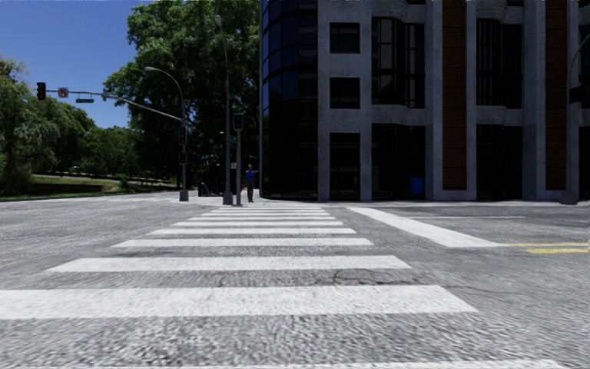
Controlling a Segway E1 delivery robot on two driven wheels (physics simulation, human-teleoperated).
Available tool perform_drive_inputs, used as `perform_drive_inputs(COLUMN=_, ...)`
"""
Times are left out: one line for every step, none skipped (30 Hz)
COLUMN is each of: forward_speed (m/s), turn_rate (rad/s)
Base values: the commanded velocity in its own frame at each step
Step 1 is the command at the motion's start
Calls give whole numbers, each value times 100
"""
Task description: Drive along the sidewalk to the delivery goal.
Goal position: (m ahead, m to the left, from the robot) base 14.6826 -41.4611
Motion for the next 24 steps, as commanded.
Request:
perform_drive_inputs(forward_speed=200, turn_rate=0)
perform_drive_inputs(forward_speed=200, turn_rate=0)
perform_drive_inputs(forward_speed=200, turn_rate=0)
perform_drive_inputs(forward_speed=200, turn_rate=0)
perform_drive_inputs(forward_speed=200, turn_rate=0)
perform_drive_inputs(forward_speed=200, turn_rate=0)
perform_drive_inputs(forward_speed=200, turn_rate=0)
perform_drive_inputs(forward_speed=200, turn_rate=0)
perform_drive_inputs(forward_speed=200, turn_rate=0)
perform_drive_inputs(forward_speed=200, turn_rate=0)
perform_drive_inputs(forward_speed=200, turn_rate=0)
perform_drive_inputs(forward_speed=200, turn_rate=0)
perform_drive_inputs(forward_speed=200, turn_rate=0)
perform_drive_inputs(forward_speed=200, turn_rate=0)
perform_drive_inputs(forward_speed=200, turn_rate=0)
perform_drive_inputs(forward_speed=200, turn_rate=0)
perform_drive_inputs(forward_speed=200, turn_rate=0)
perform_drive_inputs(forward_speed=200, turn_rate=0)
perform_drive_inputs(forward_speed=200, turn_rate=0)
perform_drive_inputs(forward_speed=200, turn_rate=0)
perform_drive_inputs(forward_speed=200, turn_rate=0)
perform_drive_inputs(forward_speed=200, turn_rate=0)
perform_drive_inputs(forward_speed=200, turn_rate=0)
perform_drive_inputs(forward_speed=200, turn_rate=0)
